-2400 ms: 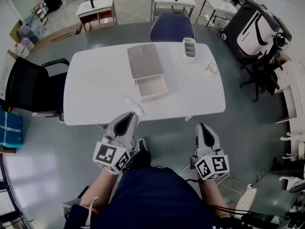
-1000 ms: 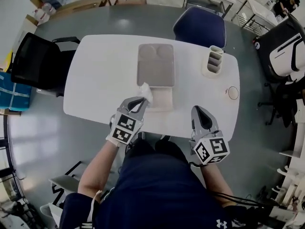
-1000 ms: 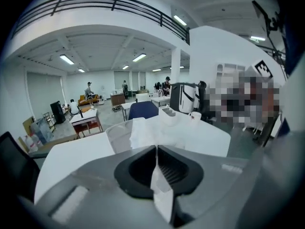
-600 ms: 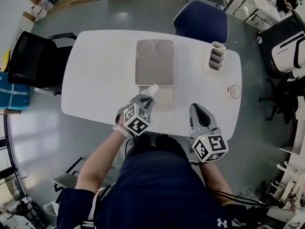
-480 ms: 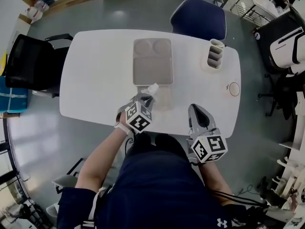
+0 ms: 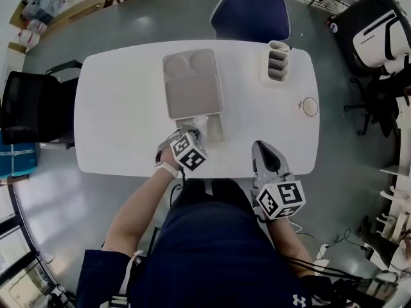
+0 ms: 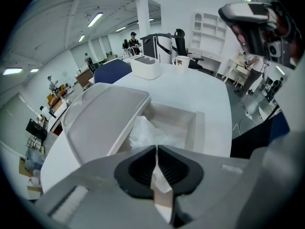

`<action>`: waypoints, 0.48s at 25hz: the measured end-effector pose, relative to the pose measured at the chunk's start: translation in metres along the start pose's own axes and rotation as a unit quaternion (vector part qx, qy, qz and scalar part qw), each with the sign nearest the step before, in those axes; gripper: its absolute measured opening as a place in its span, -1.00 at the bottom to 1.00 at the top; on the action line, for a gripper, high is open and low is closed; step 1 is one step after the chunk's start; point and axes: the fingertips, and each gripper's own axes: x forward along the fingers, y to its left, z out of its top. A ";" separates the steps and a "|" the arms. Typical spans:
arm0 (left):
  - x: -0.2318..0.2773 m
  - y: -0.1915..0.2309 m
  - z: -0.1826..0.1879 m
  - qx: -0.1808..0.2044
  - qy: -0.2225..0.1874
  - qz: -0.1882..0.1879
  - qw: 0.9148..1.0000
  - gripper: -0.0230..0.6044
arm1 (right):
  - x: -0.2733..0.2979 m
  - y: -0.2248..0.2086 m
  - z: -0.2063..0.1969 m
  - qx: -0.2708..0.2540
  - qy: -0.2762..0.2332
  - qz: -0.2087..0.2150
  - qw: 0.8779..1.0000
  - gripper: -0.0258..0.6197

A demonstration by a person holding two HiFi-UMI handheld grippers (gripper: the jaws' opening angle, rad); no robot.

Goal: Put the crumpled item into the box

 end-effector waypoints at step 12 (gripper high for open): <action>0.025 0.002 -0.011 0.029 0.050 -0.002 0.998 -0.86 | -0.007 -0.015 -0.010 0.024 -0.002 -0.029 0.999 -0.91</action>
